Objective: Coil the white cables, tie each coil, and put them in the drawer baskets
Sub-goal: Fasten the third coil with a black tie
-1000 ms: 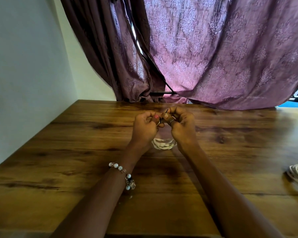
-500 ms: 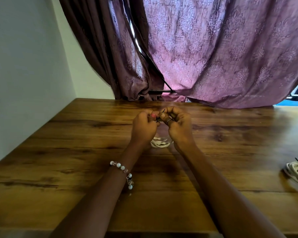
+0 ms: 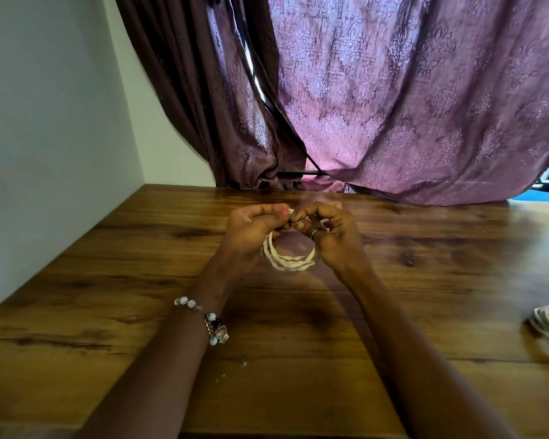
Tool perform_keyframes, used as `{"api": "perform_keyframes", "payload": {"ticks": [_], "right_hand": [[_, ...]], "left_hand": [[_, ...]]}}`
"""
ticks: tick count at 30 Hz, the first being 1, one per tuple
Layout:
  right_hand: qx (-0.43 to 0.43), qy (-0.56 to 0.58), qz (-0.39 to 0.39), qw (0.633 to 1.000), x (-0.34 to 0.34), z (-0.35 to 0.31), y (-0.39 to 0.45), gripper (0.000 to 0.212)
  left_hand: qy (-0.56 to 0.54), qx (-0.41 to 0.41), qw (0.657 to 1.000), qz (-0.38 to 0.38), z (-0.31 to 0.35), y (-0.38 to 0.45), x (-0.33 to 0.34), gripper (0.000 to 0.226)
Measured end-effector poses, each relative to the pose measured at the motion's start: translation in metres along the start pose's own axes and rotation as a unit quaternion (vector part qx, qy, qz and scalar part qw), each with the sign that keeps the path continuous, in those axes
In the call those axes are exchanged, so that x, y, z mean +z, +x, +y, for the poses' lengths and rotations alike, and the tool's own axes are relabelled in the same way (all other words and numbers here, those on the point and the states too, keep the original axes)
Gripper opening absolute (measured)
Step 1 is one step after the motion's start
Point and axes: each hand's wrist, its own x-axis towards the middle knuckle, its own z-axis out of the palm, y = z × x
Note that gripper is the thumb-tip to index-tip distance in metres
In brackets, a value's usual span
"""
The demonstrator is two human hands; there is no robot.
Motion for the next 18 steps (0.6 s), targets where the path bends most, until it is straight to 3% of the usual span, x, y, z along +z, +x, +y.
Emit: {"api": "perform_keyframes", "payload": {"ticks": [9, 18], "right_hand": [[0.007, -0.063, 0.035, 0.997, 0.001, 0.010, -0.002, 0.010], [0.050, -0.042, 0.098, 0.993, -0.006, 0.007, 0.001, 0.006]], "left_hand": [[0.151, 0.066, 0.986, -0.002, -0.015, 0.004, -0.002, 0.007], [0.206, 0.095, 0.969, -0.101, -0.014, 0.000, 0.008, 0.022]]}}
